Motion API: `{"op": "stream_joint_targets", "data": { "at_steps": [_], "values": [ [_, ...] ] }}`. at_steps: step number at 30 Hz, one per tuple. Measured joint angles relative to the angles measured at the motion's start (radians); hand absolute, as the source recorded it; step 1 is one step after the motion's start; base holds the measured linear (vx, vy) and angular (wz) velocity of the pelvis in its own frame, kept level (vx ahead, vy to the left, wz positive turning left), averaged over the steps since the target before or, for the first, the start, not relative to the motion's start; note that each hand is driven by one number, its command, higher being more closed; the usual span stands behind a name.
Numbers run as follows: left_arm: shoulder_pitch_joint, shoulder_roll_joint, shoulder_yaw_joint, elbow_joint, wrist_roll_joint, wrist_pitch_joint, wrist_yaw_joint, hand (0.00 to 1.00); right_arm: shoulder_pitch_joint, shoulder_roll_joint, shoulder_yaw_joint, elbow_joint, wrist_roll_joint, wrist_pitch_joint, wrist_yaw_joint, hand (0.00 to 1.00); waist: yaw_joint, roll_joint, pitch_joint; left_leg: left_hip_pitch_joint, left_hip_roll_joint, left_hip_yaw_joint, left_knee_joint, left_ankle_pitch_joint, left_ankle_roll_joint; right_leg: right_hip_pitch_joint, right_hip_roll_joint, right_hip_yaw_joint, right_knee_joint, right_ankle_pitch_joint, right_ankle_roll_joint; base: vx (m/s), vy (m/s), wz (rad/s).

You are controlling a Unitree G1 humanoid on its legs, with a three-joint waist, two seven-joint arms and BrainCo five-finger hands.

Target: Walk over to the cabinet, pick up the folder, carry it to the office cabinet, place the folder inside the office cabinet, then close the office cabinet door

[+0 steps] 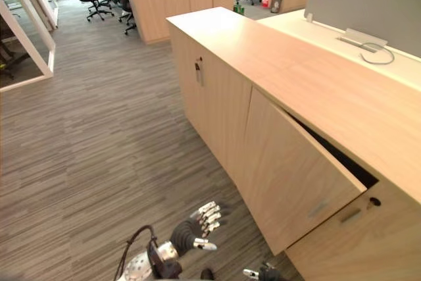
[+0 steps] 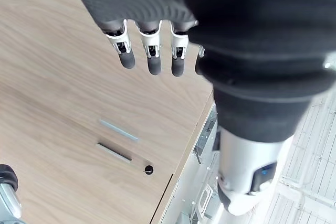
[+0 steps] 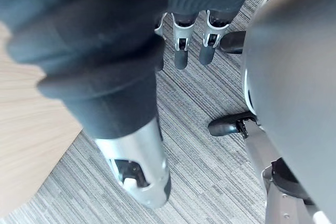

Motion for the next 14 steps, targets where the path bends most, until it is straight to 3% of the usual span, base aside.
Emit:
{"op": "stream_joint_targets", "data": {
  "at_steps": [4,6,7,8,9,10,11,12,14],
  "values": [
    [0.006,-0.046,0.14,0.169,-0.005,-0.007,0.048,0.0,0.003,0.009,0.008,-0.006,0.0,-0.001,-0.007,0.0,-0.014,-0.011,0.011,0.017,0.027,0.074,0.0,0.001,-0.003,-0.007,0.018,0.042,-0.022,0.011,-0.015,-0.08,-0.022,-0.54],
    [0.002,-0.068,0.228,0.239,-0.019,-0.008,0.076,0.0,0.003,0.014,0.008,-0.017,0.0,-0.001,-0.007,0.0,-0.025,-0.018,0.025,0.026,0.041,0.121,0.0,0.0,-0.002,-0.019,0.018,0.04,-0.023,0.05,-0.035,-0.1,-0.065,-0.82],
    [-0.002,-0.1,0.309,0.288,-0.025,-0.012,0.107,0.0,0.002,0.013,0.01,-0.036,0.001,-0.001,-0.008,0.0,-0.016,-0.013,0.032,0.022,0.075,0.194,0.0,0.001,-0.002,-0.047,-0.001,-0.1,0.02,0.078,-0.084,-0.1,-0.123,-1.61],
    [-0.005,-0.131,0.426,0.343,-0.026,-0.021,0.145,0.0,-0.006,0.026,0.014,-0.049,0.004,-0.003,-0.01,0.0,-0.002,-0.015,0.04,0.022,0.127,0.268,0.0,-0.008,-0.008,-0.068,-0.019,-0.354,0.084,0.077,-0.087,-0.09,-0.149,-1.62],
    [-0.006,-0.131,0.444,0.35,-0.027,-0.022,0.151,0.0,-0.007,0.03,0.014,-0.05,0.006,-0.005,-0.011,0.0,-0.002,-0.019,0.043,0.024,0.134,0.279,0.0,-0.01,-0.015,-0.067,-0.02,-0.389,0.09,0.077,-0.087,-0.04,-0.155,-1.69],
    [-0.014,-0.125,0.505,0.384,-0.025,-0.028,0.168,0.0,0.0,0.049,0.013,-0.07,0.009,-0.009,-0.015,0.0,-0.004,-0.038,0.057,0.044,0.154,0.331,0.001,-0.013,-0.04,-0.048,-0.016,-0.487,0.091,0.077,-0.087,-0.02,-0.194,-1.03],
    [-0.019,-0.123,0.532,0.411,-0.023,-0.033,0.175,0.0,0.009,0.057,0.012,-0.078,0.01,-0.01,-0.017,0.0,-0.007,-0.054,0.059,0.058,0.156,0.357,0.001,-0.016,-0.05,-0.034,-0.012,-0.5,0.081,0.08,-0.086,-0.05,-0.197,-1.4],
    [-0.045,-0.134,0.592,0.498,-0.018,-0.035,0.192,0.0,0.027,0.056,0.001,-0.085,0.013,-0.011,-0.018,0.0,-0.01,-0.06,0.056,0.081,0.168,0.398,0.001,-0.023,-0.066,-0.035,0.009,-0.452,0.049,0.11,-0.082,-0.08,-0.189,-1.21],
    [-0.084,-0.171,0.703,0.633,0.001,-0.036,0.228,0.0,0.054,0.05,-0.029,-0.086,0.016,-0.009,-0.019,0.0,-0.017,-0.062,0.051,0.109,0.194,0.443,0.004,-0.029,-0.091,-0.024,0.052,-0.381,0.006,0.115,-0.086,-0.05,-0.085,-0.86]
  ]
}}
